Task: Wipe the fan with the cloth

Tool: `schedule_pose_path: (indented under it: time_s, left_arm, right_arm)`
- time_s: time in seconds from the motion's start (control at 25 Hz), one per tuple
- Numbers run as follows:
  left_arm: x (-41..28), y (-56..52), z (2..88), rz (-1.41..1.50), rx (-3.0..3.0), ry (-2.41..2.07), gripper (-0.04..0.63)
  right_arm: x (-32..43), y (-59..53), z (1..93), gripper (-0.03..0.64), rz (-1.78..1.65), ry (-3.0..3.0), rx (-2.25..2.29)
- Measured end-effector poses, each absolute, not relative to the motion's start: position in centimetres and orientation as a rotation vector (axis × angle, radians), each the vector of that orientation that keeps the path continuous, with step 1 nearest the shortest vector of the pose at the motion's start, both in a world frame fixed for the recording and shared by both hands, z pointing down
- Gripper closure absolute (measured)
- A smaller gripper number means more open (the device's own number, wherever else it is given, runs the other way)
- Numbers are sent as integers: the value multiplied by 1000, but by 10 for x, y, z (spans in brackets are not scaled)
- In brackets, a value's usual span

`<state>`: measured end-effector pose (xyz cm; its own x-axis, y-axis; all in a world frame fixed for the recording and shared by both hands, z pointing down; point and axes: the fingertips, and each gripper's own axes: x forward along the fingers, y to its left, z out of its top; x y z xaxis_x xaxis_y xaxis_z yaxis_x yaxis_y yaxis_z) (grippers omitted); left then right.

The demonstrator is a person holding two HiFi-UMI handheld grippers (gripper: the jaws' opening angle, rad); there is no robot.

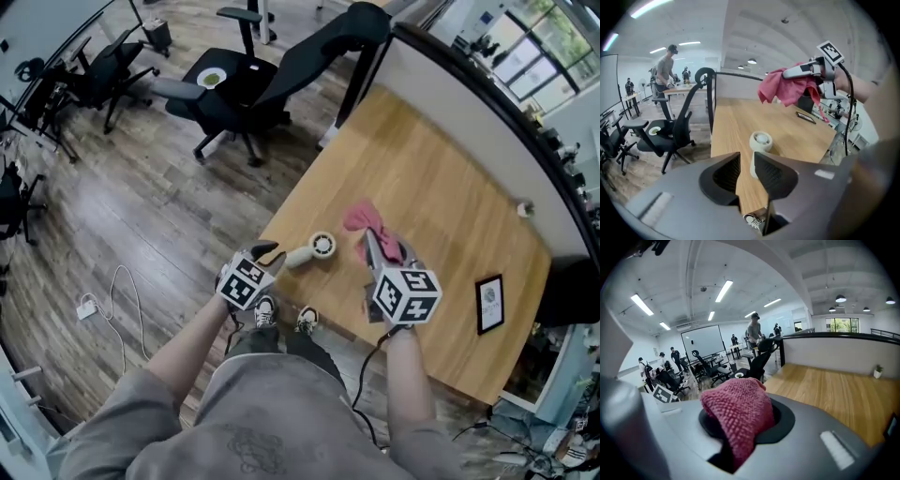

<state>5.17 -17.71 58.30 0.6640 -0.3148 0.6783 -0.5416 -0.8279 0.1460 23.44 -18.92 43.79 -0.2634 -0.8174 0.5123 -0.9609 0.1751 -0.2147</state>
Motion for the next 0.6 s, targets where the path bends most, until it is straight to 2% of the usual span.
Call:
schedule_pose_path:
  time_s: [0.12,0.28,0.6]
  left_arm:
    - [53,-195,538,851,2606,-749,507]
    - [55,-215,475,741,2705,-833,578]
    - [65,-221,345,522,2904,-903,594]
  right_arm:
    - [231,-187,394,535,635,-2237,1741]
    - [226,-178,335,535,498,-2336,1788]
    - [227,-153,244,535,248,-2429,1879]
